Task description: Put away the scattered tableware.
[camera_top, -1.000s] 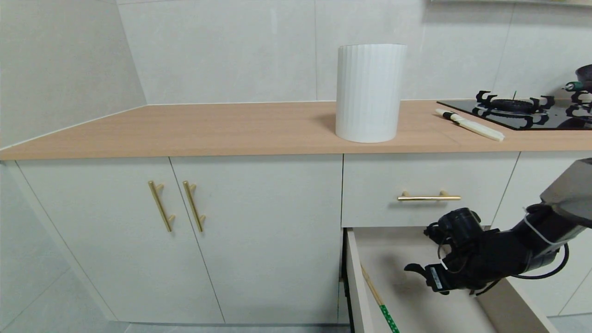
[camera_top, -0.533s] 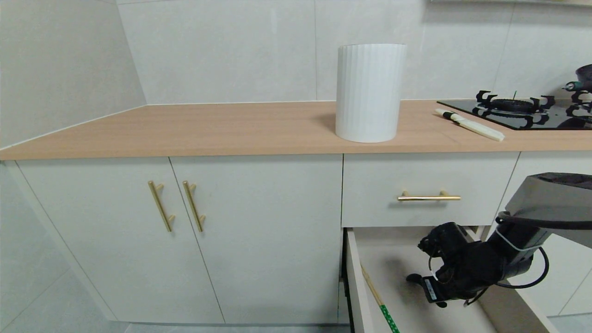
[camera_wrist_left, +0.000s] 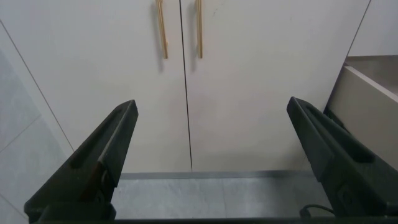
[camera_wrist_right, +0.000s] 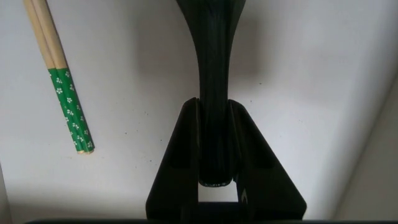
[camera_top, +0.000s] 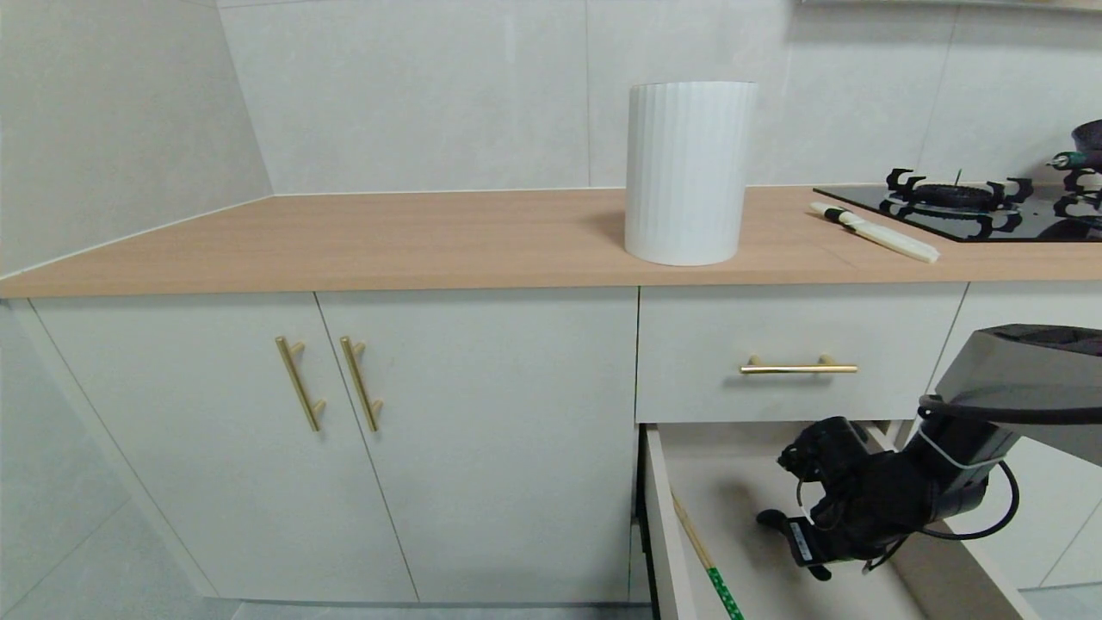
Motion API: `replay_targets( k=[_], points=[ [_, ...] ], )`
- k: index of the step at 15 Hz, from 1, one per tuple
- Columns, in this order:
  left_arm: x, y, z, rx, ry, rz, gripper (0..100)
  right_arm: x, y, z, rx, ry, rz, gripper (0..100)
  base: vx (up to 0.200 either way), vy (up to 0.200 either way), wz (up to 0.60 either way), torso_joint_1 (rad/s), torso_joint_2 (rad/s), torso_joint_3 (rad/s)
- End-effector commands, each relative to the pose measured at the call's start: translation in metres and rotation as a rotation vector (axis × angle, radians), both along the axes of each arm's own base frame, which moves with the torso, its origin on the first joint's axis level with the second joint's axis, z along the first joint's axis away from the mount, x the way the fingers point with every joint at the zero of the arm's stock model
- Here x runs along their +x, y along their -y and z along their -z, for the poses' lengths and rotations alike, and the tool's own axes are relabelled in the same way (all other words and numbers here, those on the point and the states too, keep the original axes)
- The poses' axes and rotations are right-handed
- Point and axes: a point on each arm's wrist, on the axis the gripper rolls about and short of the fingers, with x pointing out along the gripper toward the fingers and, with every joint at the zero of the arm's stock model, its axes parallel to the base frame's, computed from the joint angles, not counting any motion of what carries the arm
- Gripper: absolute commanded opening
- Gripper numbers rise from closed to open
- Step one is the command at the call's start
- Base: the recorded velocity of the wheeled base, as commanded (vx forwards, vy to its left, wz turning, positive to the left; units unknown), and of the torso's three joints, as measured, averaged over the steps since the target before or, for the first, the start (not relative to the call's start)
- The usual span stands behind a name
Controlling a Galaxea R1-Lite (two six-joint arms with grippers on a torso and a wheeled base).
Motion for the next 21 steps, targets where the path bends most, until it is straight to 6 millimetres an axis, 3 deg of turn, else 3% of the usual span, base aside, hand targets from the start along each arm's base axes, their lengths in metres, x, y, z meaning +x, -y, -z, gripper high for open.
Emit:
replay_targets(
  k=[1, 7, 12, 21],
  points=[
    [0.0, 0.0, 0.0, 0.0, 0.0, 0.0, 100, 0.0, 0.001, -0.002, 0.002, 0.004, 0.003, 100, 0.0, 0.0, 0.0, 0.0, 0.0, 0.0],
    [0.0, 0.0, 0.0, 0.0, 0.0, 0.0, 100, -0.003, 0.002, -0.003, -0.001, 0.001, 0.006, 100, 0.0, 0.0, 0.0, 0.0, 0.0, 0.0],
    [0.0, 0.0, 0.0, 0.0, 0.0, 0.0, 100, -0.01, 0.005, -0.018, -0.016, 0.03, 0.013, 100, 0.0, 0.0, 0.0, 0.0, 0.0, 0.0],
    [0.0, 0.0, 0.0, 0.002, 0.0, 0.0, 100, -0.044, 0.009, -0.093, 0.022, 0.207, -0.001, 100, 0.0, 0.0, 0.0, 0.0, 0.0, 0.0]
  ],
)
